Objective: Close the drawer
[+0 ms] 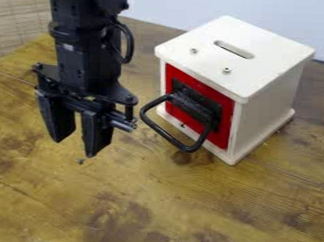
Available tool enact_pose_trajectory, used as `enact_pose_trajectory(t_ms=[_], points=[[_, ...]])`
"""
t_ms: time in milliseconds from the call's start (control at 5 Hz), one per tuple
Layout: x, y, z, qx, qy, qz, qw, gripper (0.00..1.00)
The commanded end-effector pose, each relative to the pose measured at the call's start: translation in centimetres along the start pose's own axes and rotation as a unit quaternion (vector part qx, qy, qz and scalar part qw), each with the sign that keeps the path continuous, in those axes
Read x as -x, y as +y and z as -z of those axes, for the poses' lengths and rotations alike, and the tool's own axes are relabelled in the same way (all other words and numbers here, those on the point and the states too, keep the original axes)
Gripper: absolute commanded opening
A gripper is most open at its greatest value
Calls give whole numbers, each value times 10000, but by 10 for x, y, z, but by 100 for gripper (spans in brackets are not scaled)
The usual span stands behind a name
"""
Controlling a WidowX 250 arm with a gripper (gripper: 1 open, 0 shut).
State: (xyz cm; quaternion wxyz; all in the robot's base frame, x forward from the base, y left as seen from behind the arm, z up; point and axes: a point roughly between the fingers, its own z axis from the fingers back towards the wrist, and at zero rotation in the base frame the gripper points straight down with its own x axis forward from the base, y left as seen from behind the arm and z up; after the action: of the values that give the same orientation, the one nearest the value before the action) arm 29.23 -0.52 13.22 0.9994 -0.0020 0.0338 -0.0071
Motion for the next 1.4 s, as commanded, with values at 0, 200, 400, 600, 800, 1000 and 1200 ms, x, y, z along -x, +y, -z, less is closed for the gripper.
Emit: enact_pose_trajectory(t_ms=[0, 200, 400, 600, 800, 1000, 1200], points=[[-2, 2, 1, 5, -24, -31, 10000, 100], [-4, 4, 3, 20, -52, -72, 10000, 100], [-5, 5, 3, 35, -76, -102, 9999, 100], [-7, 8, 3, 59, -124, -171, 9998, 100], [-8, 11, 1, 92, -182, -242, 9995, 100], [-9, 12, -1, 123, -218, -274, 9993, 100], [-9, 11, -6, 120, -282, -283, 9991, 100]])
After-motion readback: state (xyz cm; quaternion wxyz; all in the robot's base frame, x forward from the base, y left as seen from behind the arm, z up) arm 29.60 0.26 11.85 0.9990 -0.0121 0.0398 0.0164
